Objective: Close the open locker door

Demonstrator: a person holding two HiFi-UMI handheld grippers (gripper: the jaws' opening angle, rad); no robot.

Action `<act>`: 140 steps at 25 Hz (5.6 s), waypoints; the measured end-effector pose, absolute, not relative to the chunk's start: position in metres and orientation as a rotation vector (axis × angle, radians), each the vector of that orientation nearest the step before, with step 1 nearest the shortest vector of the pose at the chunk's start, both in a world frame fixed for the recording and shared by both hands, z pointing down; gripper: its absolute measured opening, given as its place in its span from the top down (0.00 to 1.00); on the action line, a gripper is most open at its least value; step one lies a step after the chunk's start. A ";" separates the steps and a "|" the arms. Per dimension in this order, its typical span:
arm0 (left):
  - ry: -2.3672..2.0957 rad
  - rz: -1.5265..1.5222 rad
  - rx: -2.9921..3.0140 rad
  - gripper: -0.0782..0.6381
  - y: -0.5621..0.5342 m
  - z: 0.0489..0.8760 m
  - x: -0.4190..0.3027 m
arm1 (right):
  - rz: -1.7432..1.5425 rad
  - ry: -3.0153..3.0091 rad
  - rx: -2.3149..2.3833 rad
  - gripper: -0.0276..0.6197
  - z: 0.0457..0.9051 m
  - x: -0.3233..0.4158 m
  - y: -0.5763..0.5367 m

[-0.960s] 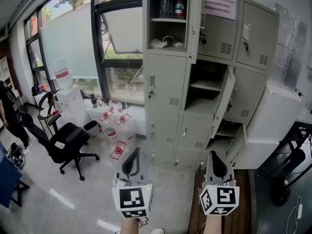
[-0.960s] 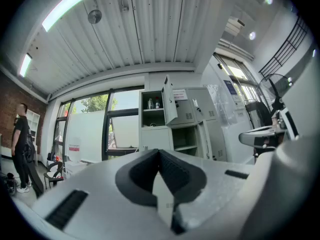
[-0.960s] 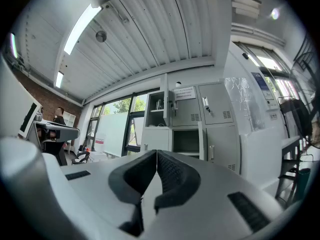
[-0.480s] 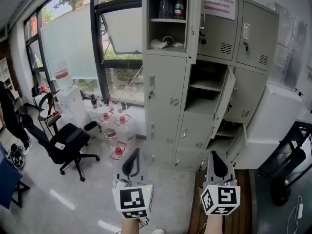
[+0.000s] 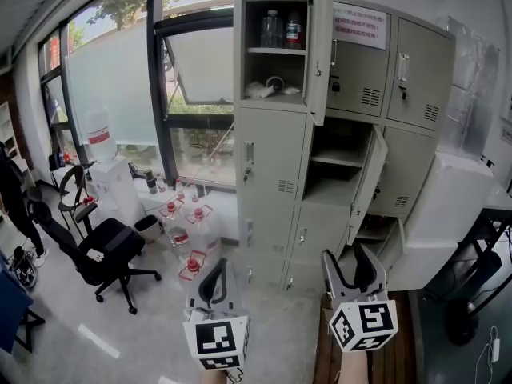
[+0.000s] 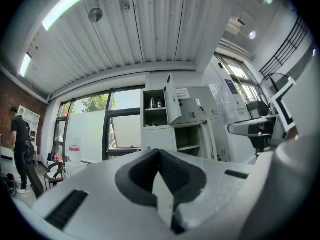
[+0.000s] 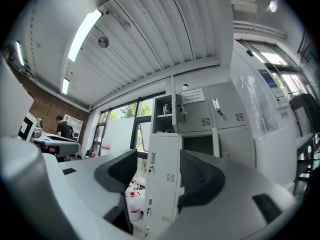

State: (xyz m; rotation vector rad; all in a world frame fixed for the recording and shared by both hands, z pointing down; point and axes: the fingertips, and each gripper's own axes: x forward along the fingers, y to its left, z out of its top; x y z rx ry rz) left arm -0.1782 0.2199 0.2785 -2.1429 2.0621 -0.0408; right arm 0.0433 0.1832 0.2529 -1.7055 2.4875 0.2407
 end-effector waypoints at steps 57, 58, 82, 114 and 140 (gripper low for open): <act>2.039 -0.072 -2.049 0.89 -0.084 0.225 -0.202 | 0.599 2.275 -1.588 0.56 0.110 -0.008 -0.108; 2.028 -0.071 -2.057 0.89 -0.087 0.224 -0.203 | 0.602 2.257 -1.604 0.57 0.109 -0.007 -0.108; 1.982 -0.022 -2.115 0.89 -0.116 0.219 -0.273 | 0.757 2.159 -1.761 0.77 0.105 -0.095 -0.120; 2.058 -0.022 -2.062 0.89 -0.160 0.226 -0.361 | 0.953 2.217 -1.771 0.79 0.106 -0.211 -0.196; 2.151 -0.053 -1.926 0.89 -0.228 0.218 -0.384 | 0.885 2.291 -1.727 0.81 0.106 -0.256 -0.299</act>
